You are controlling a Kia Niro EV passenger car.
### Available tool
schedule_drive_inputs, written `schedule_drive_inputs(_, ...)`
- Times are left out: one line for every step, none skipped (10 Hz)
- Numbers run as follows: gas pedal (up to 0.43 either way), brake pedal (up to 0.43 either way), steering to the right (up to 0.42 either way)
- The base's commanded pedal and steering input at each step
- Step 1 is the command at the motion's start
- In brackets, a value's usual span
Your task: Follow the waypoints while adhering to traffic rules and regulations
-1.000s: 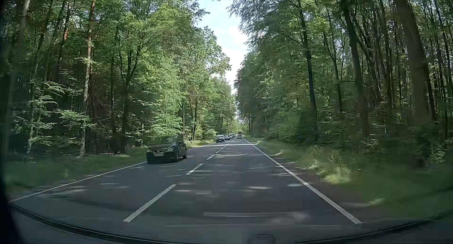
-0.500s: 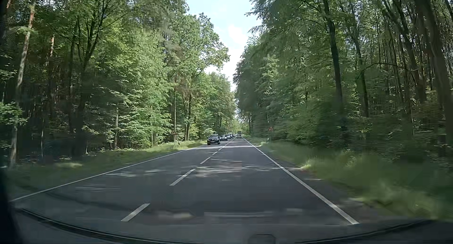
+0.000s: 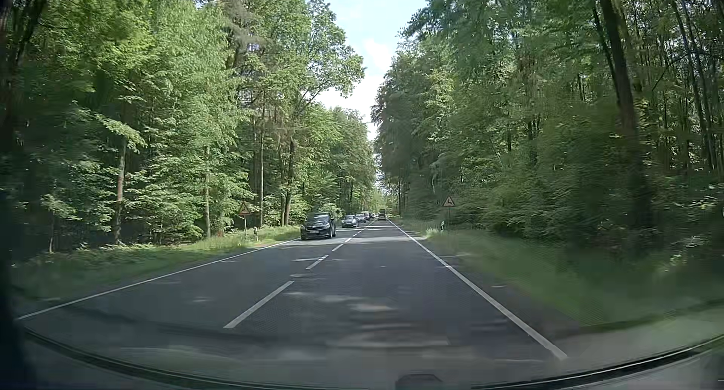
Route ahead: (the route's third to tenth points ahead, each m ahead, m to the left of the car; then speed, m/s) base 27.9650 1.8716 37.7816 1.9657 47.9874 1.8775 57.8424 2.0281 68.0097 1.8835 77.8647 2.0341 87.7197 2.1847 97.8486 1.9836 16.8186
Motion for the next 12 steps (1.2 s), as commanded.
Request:
schedule_drive_inputs(0.059,0.037,-0.001)
schedule_drive_inputs(0.059,0.037,-0.001)
schedule_drive_inputs(0.059,0.03,-0.001)
schedule_drive_inputs(0.059,0.03,-0.001)
schedule_drive_inputs(0.059,0.037,-0.001)
schedule_drive_inputs(0.059,0.037,-0.001)
schedule_drive_inputs(0.059,0.037,-0.001)
schedule_drive_inputs(0.059,0.037,-0.001)
schedule_drive_inputs(0.059,0.037,-0.001)
schedule_drive_inputs(0.059,0.037,-0.001)
schedule_drive_inputs(0.059,0.037,-0.001)
schedule_drive_inputs(0.059,0.037,-0.001)
